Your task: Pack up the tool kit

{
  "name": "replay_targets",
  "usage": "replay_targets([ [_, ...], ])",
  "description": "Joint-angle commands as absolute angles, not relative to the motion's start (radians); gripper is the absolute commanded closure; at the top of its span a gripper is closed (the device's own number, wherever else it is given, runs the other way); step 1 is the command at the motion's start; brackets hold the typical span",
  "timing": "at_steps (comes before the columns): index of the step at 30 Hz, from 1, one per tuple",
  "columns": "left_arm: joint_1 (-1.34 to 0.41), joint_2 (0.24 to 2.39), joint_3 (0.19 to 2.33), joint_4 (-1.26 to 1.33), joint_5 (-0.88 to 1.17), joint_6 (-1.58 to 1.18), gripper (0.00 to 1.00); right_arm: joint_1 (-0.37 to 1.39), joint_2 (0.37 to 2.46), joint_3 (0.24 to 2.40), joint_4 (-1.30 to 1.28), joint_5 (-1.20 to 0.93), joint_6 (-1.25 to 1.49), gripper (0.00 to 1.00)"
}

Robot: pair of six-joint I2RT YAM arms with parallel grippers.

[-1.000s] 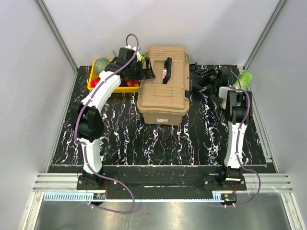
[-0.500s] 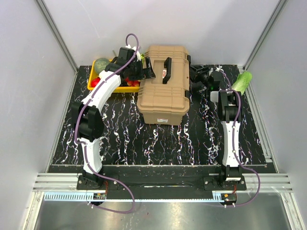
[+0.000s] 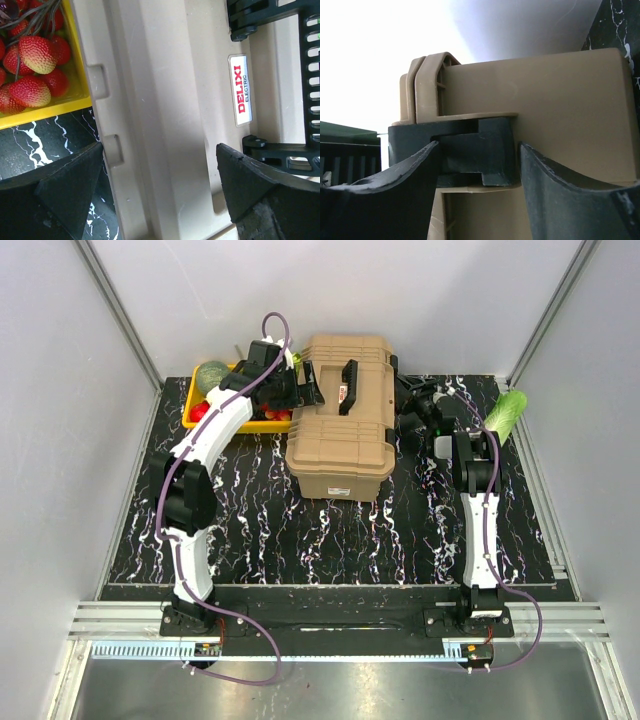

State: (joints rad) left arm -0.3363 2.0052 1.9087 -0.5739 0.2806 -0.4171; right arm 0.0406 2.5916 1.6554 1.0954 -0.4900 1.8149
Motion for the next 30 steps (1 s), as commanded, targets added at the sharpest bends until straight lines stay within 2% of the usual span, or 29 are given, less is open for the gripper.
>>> replay_targets([
  [1,-0.331,1.970,1.908,-0.528,0.296,-0.423,0.01,0.075,2.517,1.623,1.236,-0.485,1.897,0.28],
  [5,-0.331,1.974,1.908,-0.528,0.299,-0.428,0.01,0.094,2.507,1.603,1.285,-0.466,1.951,0.27],
  [14,-0.331,1.970,1.904,-0.535,0.285,-0.411,0.01,0.094,2.456,1.615,1.221,-0.463,1.865,0.44],
  [30,-0.331,1.988,1.905,-0.560,0.298,-0.387,0.01,0.094,2.367,1.631,1.020,-0.469,1.606,0.44],
])
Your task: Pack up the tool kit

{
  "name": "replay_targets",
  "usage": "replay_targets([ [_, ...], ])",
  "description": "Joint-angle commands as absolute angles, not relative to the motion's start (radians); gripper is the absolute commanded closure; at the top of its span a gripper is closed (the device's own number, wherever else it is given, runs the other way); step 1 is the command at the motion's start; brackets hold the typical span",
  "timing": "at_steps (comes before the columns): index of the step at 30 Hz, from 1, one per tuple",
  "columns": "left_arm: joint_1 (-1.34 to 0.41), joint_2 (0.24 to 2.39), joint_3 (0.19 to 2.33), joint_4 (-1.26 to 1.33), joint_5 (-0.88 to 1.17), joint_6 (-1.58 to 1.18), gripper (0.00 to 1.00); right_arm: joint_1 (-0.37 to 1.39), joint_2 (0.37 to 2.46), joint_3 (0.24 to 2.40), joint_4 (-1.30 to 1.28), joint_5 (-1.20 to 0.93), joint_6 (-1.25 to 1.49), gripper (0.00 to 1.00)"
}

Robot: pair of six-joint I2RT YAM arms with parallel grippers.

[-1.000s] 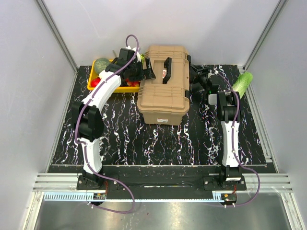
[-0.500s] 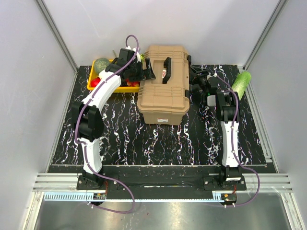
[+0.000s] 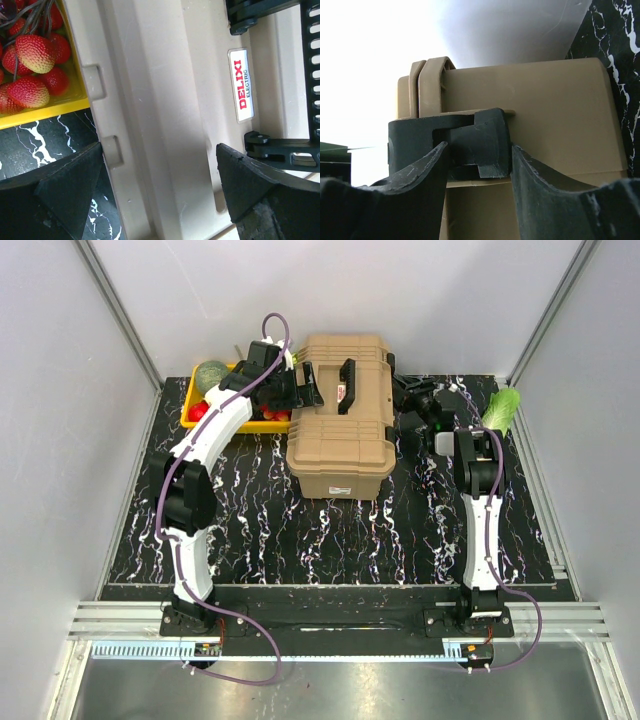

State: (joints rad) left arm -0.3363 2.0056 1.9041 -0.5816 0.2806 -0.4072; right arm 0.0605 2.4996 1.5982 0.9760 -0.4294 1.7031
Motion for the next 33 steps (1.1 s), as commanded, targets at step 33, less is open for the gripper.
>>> replay_targets([
  [33,-0.342,2.000,1.905,-0.591,0.310,-0.354,0.01,0.118,2.388,1.692,0.987,-0.526,1.449,0.21],
])
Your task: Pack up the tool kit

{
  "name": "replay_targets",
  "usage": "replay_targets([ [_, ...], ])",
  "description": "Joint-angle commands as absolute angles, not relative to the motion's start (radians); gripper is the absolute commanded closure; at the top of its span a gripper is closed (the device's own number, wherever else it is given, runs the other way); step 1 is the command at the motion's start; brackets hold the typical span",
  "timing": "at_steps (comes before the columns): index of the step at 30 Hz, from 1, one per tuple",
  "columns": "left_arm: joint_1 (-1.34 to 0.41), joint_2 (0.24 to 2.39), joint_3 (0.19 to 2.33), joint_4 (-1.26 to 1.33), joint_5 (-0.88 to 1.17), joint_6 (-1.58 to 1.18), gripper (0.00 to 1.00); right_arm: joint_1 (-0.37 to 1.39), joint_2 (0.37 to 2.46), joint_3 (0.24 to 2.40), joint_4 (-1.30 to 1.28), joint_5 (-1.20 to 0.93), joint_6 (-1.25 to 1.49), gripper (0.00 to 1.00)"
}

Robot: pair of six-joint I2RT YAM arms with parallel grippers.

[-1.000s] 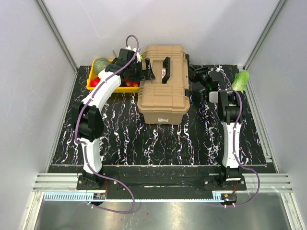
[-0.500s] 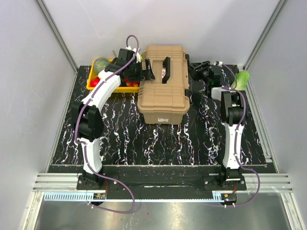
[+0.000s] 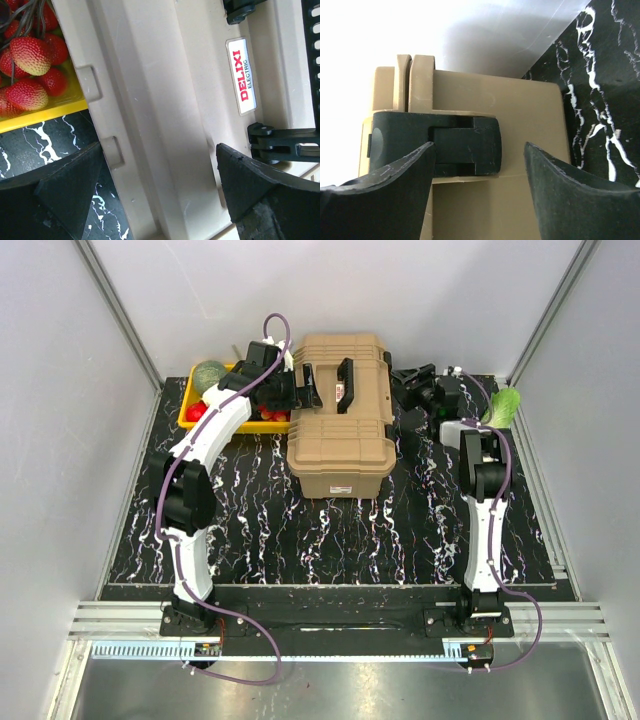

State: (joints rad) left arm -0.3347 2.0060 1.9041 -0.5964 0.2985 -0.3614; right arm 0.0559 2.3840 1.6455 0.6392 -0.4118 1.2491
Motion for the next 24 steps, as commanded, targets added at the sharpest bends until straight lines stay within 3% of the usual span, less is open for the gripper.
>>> replay_targets([
  [1,-0.341,1.996,1.907,-0.591,0.307,-0.357,0.01,0.117,2.410,1.683,1.038,-0.511,1.504,0.18],
  [14,-0.333,2.078,2.100,-0.569,0.264,-0.394,0.01,0.126,2.572,1.795,1.298,-0.371,1.887,0.15],
  [24,-0.318,2.169,2.092,-0.244,0.304,-0.497,0.01,0.126,2.574,1.827,1.397,-0.285,1.947,0.22],
])
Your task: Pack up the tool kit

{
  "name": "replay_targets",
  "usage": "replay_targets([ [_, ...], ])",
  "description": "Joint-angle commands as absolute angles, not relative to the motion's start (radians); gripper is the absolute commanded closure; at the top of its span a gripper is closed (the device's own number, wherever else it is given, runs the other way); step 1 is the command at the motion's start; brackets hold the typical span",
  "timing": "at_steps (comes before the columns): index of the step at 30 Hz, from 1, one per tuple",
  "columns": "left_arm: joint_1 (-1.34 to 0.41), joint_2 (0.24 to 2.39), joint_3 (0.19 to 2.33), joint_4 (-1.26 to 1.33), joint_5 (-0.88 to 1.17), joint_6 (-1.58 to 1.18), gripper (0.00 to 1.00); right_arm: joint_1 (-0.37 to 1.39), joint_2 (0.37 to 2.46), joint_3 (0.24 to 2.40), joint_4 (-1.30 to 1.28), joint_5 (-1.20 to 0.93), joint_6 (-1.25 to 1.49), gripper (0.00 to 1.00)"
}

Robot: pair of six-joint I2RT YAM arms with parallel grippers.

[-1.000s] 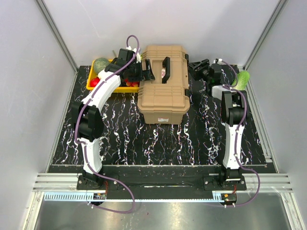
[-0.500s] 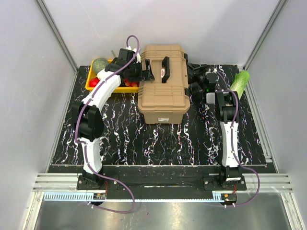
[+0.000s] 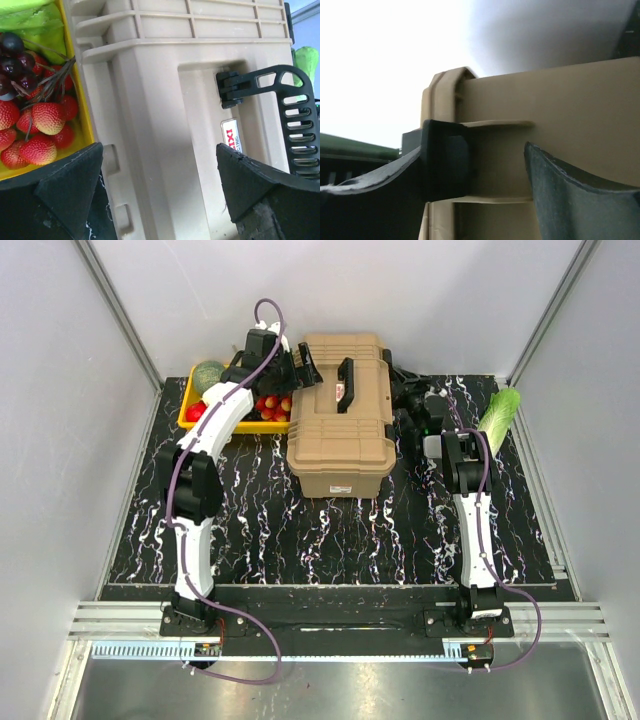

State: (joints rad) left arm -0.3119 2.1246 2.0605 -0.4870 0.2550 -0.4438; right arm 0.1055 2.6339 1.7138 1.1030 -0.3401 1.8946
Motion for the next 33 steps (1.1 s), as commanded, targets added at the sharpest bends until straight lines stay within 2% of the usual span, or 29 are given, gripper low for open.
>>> replay_targets([
  [1,-0.318,2.183,2.097,-0.229,0.313,-0.511,0.01,0.126,2.574,1.833,1.396,-0.281,1.947,0.22],
  [8,-0.318,2.207,2.077,-0.201,0.304,-0.499,0.01,0.126,2.554,1.856,1.321,-0.331,1.864,0.27],
  [14,-0.319,2.201,2.063,-0.245,0.285,-0.456,0.01,0.126,2.482,1.763,1.175,-0.406,1.747,0.29],
  [21,-0.325,2.187,2.054,-0.322,0.235,-0.388,0.01,0.124,2.384,1.671,0.902,-0.419,1.580,0.20],
  [33,-0.345,2.174,2.037,-0.426,0.163,-0.336,0.01,0.124,2.319,1.693,0.428,-0.370,1.414,0.17],
])
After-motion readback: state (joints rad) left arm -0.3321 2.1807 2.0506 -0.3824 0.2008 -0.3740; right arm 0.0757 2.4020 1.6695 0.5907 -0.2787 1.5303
